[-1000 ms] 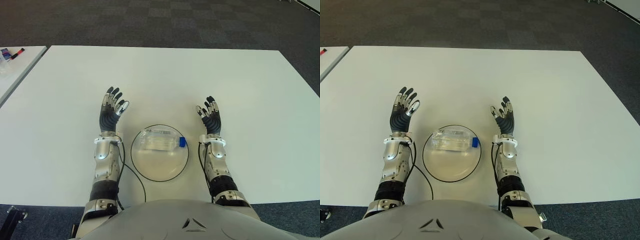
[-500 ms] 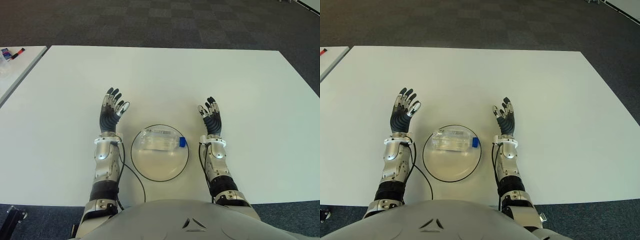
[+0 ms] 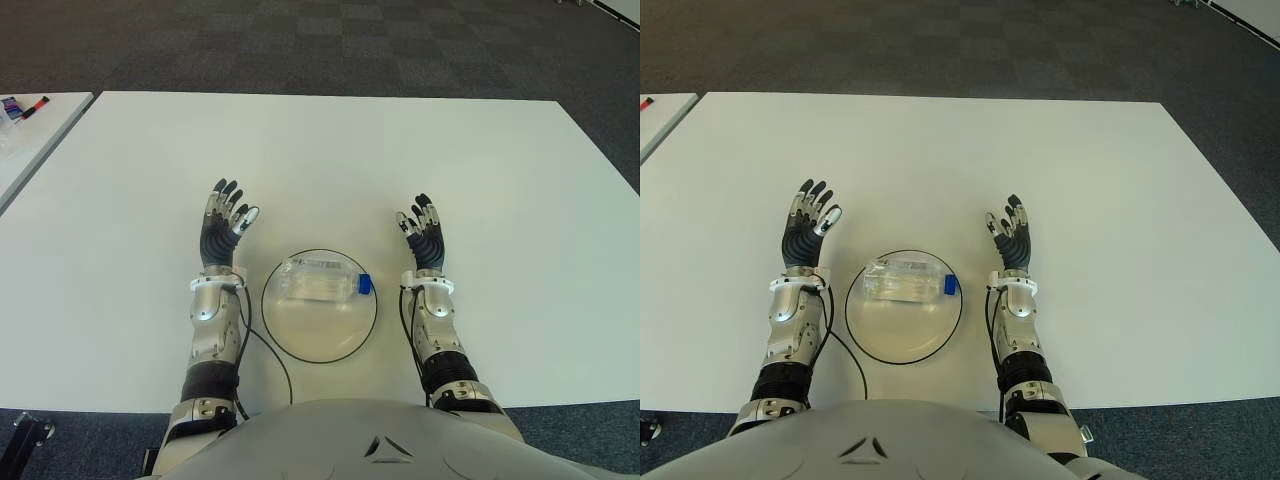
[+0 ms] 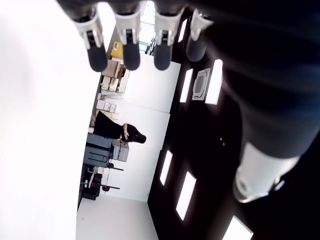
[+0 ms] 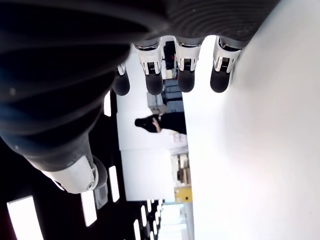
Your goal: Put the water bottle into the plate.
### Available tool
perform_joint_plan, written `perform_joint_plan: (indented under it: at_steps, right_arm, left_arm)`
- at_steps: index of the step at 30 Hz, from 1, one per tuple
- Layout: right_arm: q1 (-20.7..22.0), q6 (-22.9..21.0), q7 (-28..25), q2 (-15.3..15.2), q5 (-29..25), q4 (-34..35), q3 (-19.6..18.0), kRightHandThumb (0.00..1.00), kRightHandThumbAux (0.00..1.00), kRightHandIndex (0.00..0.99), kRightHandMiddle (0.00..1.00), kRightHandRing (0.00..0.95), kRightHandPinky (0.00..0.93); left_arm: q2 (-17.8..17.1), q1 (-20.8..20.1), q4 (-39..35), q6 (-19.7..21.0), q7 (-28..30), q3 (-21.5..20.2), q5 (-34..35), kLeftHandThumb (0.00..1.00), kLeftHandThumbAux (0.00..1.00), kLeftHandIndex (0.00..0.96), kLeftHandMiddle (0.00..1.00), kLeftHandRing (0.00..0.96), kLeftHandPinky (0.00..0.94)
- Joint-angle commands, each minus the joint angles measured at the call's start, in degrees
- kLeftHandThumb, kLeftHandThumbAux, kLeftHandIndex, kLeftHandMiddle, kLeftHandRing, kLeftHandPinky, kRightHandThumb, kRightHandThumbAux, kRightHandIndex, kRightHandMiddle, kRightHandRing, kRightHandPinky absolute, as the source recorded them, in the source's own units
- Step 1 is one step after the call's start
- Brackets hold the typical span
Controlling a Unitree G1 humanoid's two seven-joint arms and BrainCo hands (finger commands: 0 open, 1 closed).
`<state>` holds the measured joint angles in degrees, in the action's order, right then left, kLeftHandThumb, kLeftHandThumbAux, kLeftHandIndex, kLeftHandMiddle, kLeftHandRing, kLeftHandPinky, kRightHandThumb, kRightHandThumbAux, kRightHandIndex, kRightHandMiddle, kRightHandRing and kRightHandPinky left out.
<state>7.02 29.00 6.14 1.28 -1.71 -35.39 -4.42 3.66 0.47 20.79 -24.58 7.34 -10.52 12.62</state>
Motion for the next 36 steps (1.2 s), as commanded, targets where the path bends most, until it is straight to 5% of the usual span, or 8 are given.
perform_joint_plan:
  at_steps: [1, 36]
  right_arm:
    - [-0.38, -0.6, 0.2, 0.17, 0.84, 0.4, 0.14, 0.2, 0.706, 0.022, 0.05, 0.042, 0.066]
    - [-2.12, -2.95, -2.3, 2.52, -1.6, 2.89, -0.92, 0.329, 0.789, 0.073, 0.105, 0.108, 0.149]
  left_arm:
    - [0.42, -0.68, 0.92, -0.58, -0.23, -0.17, 0.36, 0.011, 0.77, 0.096, 0.11, 0.114, 0.149]
    - [0.48, -0.16, 0.27, -0.79, 1.26, 0.33, 2.89, 0.016, 0.785, 0.099, 0.11, 0.116, 0.155]
